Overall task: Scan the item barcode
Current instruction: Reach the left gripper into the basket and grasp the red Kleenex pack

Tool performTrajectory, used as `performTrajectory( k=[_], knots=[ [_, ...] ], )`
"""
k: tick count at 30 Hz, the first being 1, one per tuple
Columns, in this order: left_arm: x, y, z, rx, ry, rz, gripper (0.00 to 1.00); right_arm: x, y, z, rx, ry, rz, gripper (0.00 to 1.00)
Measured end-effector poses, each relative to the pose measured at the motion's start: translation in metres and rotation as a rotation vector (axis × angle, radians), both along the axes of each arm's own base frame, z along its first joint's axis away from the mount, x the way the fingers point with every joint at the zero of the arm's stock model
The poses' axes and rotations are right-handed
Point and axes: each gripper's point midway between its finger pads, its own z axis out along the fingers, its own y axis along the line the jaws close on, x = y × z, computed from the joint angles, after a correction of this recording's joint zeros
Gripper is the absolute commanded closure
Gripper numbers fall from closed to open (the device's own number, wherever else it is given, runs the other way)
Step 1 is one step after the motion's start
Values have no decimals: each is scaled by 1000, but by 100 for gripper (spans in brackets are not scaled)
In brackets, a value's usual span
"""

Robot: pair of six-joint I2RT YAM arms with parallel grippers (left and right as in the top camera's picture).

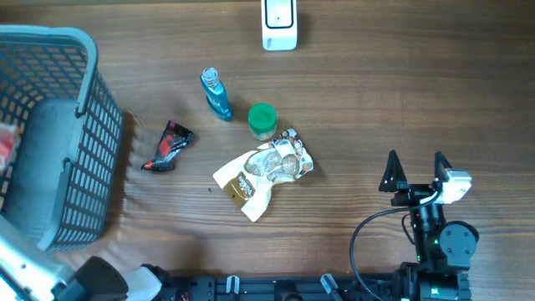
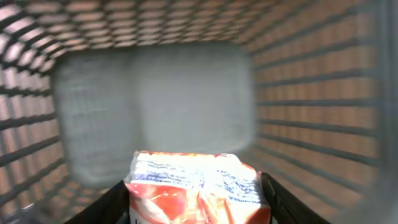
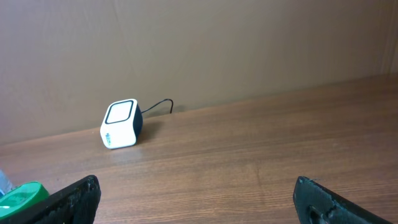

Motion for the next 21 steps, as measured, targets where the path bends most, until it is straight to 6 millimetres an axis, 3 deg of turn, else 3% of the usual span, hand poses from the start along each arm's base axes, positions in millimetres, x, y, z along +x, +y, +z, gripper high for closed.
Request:
performTrajectory(
  k=[2,4,8,10,12,14,16,21],
  knots=[
    [9,-21,33,-27,-125,-69,47,0,0,0,0,0,0,0],
    [15,-58,53,-82,-218,-173,46,0,0,0,0,0,0,0],
    [40,-144,59,-182,-241,-449,40,0,0,0,0,0,0,0],
    [60,-201,67,-209,-281,-649,38,0,0,0,0,1,0,0],
    [70,-245,75,-225,-316,-785,38,0,0,0,0,0,0,0],
    [69,-276,71,-257,-292,-870,38,0,0,0,0,0,0,0],
    [63,-306,50,-323,-183,-938,40,0,0,0,0,0,0,0],
    [68,-344,-7,-427,75,-998,44,0,0,0,0,1,0,0]
  ],
)
